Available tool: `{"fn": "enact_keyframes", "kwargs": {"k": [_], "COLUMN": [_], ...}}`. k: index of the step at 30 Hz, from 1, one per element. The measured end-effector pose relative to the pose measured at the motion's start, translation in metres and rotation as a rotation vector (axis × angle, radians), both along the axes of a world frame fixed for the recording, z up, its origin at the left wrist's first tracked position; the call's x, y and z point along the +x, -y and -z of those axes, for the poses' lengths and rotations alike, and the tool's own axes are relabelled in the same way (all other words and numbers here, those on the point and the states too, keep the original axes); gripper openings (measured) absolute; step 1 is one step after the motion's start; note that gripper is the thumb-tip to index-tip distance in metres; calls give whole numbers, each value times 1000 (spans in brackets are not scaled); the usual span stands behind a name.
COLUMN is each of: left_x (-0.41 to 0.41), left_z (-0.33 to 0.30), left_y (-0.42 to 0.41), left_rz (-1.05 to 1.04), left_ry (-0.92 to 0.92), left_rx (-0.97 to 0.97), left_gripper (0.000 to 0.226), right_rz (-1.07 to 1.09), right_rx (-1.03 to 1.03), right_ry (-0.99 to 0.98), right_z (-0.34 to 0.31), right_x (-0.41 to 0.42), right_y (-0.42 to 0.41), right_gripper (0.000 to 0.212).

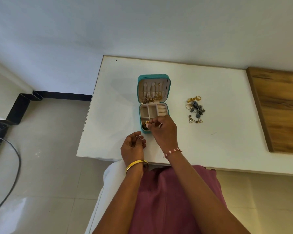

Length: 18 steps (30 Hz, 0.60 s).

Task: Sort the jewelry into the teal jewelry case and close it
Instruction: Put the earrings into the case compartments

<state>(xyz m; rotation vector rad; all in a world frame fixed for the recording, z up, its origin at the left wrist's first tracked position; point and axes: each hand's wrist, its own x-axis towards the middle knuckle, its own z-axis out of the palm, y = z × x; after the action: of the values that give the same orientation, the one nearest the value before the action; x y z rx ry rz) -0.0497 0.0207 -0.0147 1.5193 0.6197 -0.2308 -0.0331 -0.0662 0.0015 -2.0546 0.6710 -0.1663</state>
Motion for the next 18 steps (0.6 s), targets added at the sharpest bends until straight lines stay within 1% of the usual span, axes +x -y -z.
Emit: {"fn": "enact_keyframes", "kwargs": {"k": [3, 7, 11, 14, 18], "left_x": [1, 1, 1, 1, 0], "left_z": [0, -1, 0, 1, 2], "left_y": [0, 1, 1, 1, 1], "left_rz": [-1, 1, -1, -3, 0], "left_ry": [-18, -33, -34, -37, -41], "left_rx": [2, 0, -10, -23, -41], "left_gripper": [21, 21, 20, 20, 18], "right_rz": [-11, -90, -153, -154, -100], "right_rx": [-75, -171, -204, -172, -144], "right_ry": [-67, -161, -194, -180, -39], "right_z": [5, 7, 6, 4, -3], "right_x": [12, 19, 21, 22, 9], "right_y": [-2, -2, -2, 0, 4], "right_gripper": [11, 13, 14, 16, 17]}}
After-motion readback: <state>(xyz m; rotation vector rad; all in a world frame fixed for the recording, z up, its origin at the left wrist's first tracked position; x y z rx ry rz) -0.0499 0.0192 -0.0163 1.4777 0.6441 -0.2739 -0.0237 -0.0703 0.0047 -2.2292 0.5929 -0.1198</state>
